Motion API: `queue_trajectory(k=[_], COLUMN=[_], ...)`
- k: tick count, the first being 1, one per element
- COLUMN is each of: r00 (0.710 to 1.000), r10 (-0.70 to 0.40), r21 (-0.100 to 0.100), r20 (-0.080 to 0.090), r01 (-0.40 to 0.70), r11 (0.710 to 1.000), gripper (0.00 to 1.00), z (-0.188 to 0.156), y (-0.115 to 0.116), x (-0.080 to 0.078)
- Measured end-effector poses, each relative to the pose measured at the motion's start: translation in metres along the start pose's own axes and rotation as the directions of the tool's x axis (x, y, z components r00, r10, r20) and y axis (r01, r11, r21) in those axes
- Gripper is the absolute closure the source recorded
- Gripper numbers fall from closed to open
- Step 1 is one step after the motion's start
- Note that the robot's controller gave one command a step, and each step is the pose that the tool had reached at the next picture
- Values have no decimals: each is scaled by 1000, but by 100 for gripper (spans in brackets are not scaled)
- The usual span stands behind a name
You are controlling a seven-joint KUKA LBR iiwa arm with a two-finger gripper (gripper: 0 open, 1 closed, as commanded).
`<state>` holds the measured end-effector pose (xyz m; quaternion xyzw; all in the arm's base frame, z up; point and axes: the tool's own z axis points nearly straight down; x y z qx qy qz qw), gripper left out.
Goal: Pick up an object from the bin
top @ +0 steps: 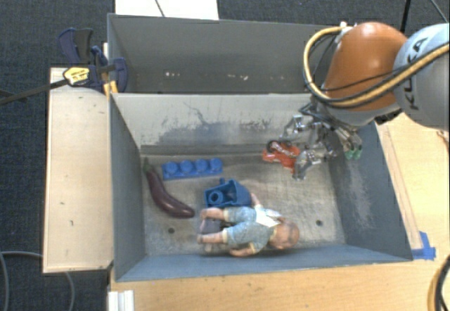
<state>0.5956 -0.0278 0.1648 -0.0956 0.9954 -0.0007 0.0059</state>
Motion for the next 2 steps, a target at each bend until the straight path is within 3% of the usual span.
queue_trajectory(k=[1,2], r00=[1000,1000], r10=[-1,0], r21=[-3,-1], r20=[-10,-5], r01=[1,0], r11=[1000,1000], gripper=[100,100], z=[13,-17], y=[1,0], x=[2,-2])
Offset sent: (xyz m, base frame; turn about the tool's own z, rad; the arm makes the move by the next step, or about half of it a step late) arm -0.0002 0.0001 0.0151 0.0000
